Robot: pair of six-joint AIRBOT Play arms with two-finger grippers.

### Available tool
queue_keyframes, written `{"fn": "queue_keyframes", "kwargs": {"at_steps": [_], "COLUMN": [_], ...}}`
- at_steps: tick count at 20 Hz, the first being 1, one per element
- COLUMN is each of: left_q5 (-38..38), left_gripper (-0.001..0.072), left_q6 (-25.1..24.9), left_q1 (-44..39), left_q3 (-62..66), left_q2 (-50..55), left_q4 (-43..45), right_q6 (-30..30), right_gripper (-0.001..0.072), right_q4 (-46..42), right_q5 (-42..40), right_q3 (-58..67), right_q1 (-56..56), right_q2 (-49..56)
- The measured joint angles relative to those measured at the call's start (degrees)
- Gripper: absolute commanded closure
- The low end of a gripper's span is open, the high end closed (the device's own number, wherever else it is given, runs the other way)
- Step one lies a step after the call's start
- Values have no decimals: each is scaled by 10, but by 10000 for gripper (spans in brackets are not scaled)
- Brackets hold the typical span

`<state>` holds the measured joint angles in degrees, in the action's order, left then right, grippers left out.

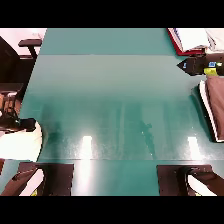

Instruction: Fold the shirts.

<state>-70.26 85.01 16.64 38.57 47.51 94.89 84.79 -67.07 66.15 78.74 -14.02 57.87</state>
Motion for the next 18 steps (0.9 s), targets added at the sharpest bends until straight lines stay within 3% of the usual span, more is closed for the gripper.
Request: {"fn": "queue_keyframes", "kwargs": {"at_steps": [1, 2, 3, 7, 11, 18], "left_q5": [5, 6, 4, -21, -62, -49], "left_gripper": [417, 605, 679, 681, 683, 684], "left_q6": [7, 16, 23, 39, 43, 70], "left_q1": [2, 2, 3, 5, -16, -234], "left_q3": [-9, -13, -14, 49, 218, 477], "left_q2": [0, -1, -1, -4, -7, -4], "left_q4": [2, 5, 5, 3, -43, -116], "right_q6": [0, 0, 0, 0, 0, -3], "right_gripper": [698, 697, 697, 698, 698, 698], "right_q4": [0, 0, 0, 0, -1, -5], "right_q5": [0, 0, 0, -1, -7, -30], "right_q3": [0, 0, 0, 4, 54, 179], "right_q1": [0, 0, 0, 0, 0, 19], "right_q2": [0, 0, 0, 0, 0, 0]}}
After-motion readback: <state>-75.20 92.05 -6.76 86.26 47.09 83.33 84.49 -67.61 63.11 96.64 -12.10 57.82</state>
